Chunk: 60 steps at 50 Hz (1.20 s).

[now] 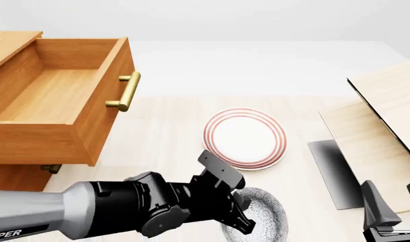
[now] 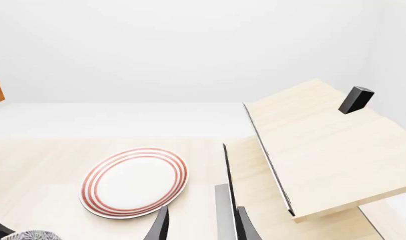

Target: Open the top drawer of the cabinet and put the bowl in it.

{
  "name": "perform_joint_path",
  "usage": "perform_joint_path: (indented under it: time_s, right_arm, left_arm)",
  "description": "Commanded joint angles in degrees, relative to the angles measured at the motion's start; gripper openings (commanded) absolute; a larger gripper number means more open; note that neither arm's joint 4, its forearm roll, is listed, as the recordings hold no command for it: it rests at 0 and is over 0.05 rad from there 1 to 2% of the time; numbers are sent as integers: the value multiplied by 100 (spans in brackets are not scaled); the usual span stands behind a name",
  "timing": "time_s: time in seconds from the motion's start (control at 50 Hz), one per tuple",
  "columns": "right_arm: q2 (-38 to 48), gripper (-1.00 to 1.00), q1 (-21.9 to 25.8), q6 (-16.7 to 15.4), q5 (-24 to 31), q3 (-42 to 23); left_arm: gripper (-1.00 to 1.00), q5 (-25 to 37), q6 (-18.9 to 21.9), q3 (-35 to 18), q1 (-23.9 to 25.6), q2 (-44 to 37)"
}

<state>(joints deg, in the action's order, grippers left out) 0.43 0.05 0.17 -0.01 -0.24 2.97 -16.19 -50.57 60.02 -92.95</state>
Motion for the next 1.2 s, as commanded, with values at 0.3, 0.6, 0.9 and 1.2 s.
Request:
perform_joint_path:
  time_s: [0.3, 0.6, 0.9, 1.2]
  right_arm:
    - [-3, 100, -1, -1, -1, 4]
    - [-7, 100, 0, -6, -2, 3]
    - [-3, 100, -2, -1, -1, 4]
    - [-7, 100, -1, -5, -2, 4]
  left_arm:
    - [-100, 579, 123, -472, -59, 186]
    - [-100, 861, 9, -716, -75, 272]
    - [-100, 939, 119, -874, -139, 205]
    - [-100, 1090, 210, -983, -314, 342]
